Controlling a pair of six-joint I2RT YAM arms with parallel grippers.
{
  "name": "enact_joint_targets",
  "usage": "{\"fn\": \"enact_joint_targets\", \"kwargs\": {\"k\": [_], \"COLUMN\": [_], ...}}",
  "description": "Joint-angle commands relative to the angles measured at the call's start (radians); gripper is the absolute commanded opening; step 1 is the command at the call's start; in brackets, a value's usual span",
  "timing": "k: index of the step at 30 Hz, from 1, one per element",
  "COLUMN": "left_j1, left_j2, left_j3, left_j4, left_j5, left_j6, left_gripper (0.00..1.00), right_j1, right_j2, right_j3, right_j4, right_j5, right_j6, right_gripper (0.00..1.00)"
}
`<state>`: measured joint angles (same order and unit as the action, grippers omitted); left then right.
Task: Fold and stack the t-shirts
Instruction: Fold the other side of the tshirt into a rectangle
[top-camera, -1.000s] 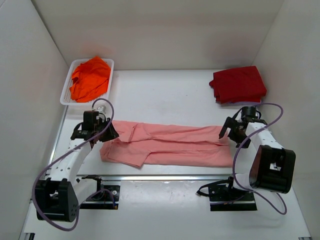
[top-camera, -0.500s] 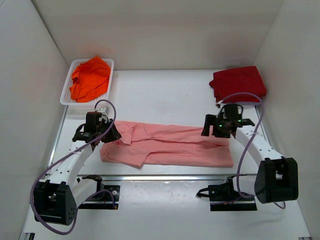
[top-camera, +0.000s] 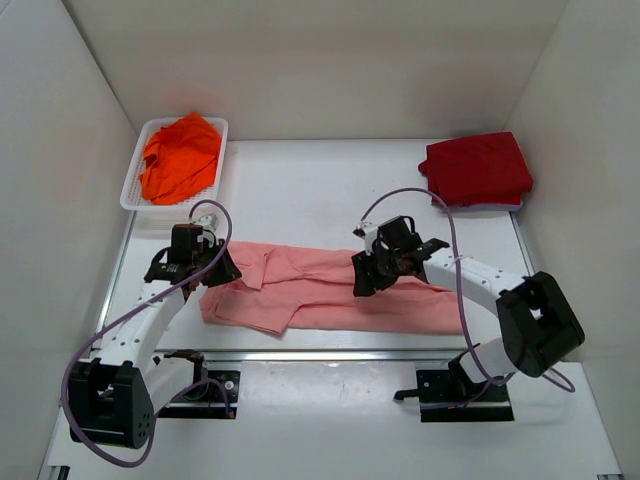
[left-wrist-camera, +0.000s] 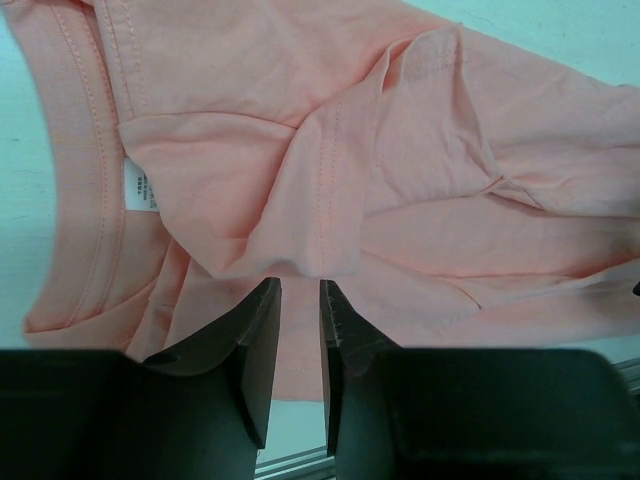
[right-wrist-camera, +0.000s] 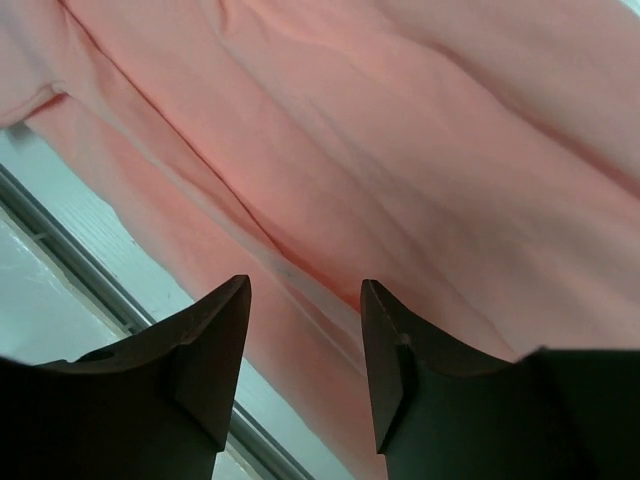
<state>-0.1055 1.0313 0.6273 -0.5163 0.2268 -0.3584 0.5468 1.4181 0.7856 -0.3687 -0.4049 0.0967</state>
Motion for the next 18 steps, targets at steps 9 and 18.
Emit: {"fn": "enact_joint_targets", "kwargs": {"k": [9,18], "left_j1": [0.020,0.021], "left_j2": [-0.022,-0.022], "left_j3": [0.000,-0.011], "left_j4": [-0.004,0.007], "left_j5": [0.009,0.014], "left_j6": [0.013,0.012], "left_gripper": [0.34,0.36], "right_j1": [0.119,0.203], "right_j2": [0.156,0.251], "right_j3": [0.159,0.202], "right_j4": [0.074,0.030], "right_j5": [-0.103,-0.061], "right_j6": [-0.088,-0.127], "right_gripper": [0.50,0.35]}}
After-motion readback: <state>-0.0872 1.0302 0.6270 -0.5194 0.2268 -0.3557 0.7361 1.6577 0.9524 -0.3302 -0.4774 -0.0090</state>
